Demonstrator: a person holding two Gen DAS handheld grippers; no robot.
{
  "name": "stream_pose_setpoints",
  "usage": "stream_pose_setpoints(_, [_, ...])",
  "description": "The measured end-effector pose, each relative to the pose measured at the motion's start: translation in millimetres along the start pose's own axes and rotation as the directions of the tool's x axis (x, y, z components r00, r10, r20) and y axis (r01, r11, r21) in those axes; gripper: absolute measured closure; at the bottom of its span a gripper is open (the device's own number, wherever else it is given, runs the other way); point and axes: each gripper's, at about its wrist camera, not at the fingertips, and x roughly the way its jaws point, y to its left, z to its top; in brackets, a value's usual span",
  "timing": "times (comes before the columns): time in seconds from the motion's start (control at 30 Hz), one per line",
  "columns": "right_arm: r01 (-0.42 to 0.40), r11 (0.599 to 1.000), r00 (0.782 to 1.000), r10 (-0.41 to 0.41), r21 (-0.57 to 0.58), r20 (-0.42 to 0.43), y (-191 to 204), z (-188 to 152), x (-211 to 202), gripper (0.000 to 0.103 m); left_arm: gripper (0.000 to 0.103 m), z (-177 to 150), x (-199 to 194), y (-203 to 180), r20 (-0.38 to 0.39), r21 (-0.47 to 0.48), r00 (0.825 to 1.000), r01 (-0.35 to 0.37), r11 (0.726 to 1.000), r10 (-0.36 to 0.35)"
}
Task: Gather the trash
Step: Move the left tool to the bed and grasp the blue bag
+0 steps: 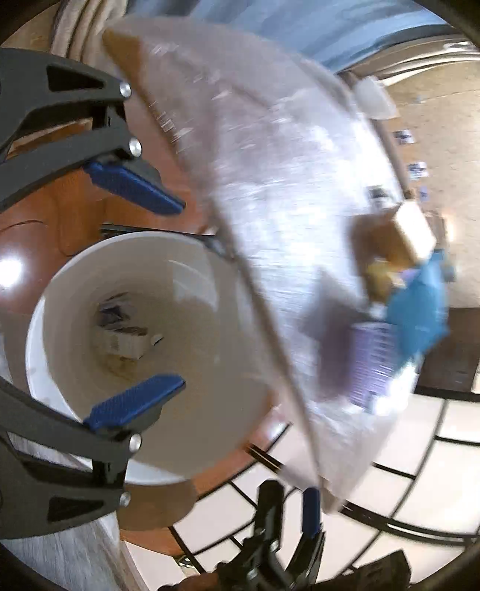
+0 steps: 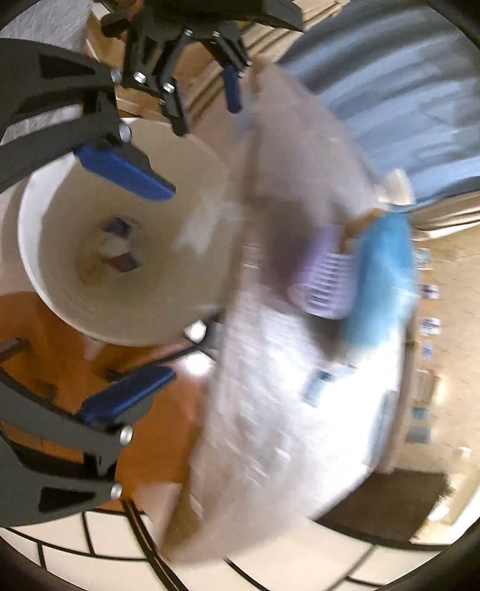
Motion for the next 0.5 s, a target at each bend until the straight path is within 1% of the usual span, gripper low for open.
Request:
stream_pose_setpoints(0.1, [0.086, 0.996, 0.995, -0.083, -0.039, 0.06, -7, 27, -7, 0.007, 0.007, 17, -14, -2, 0.058, 0.015, 0.998, -0.001, 1.0, 0.0])
stream_pose_setpoints(0.13, [0.086, 0.996, 0.994, -0.083, -0.037, 0.075, -12, 36, -6, 0.007, 0.006, 23, -15, -2, 0.067, 0.013, 0.998, 0.01, 1.0, -0.011])
stream_pose_setpoints(0.27, [0.015, 0.999, 0.995, -0.018, 0.029, 0.099, -22, 64, -2, 0.007, 0.006, 49, -12, -6, 0.097, -0.006, 0.995, 0.025, 1.0, -0.025])
stream_pose_setpoints(0.33, [-0.024, 0.998, 0.995, 0.018, 0.056, 0.094, -26, 76, 7, 0.007, 0.006, 60, -6, -9, 0.11, 0.016, 0.994, 0.0, 1.0, -0.002])
stream_pose_setpoints(0.37, [-0.038, 0.998, 0.996, 0.033, 0.053, 0.088, -22, 79, 12, 0.007, 0.006, 67, -4, -10, 0.123, 0.034, 0.992, -0.025, 0.999, 0.021])
stream_pose_setpoints(0.43, [-0.053, 0.998, 0.996, 0.051, 0.025, 0.07, -14, 79, 21, 0.007, 0.006, 80, 3, -4, 0.127, 0.039, 0.991, -0.033, 0.999, 0.028])
stream_pose_setpoints(0.5, [-0.052, 0.999, 0.997, 0.052, -0.011, 0.05, -8, 75, 30, 0.007, 0.006, 94, 3, 9, 0.132, 0.029, 0.99, -0.042, 0.999, 0.038])
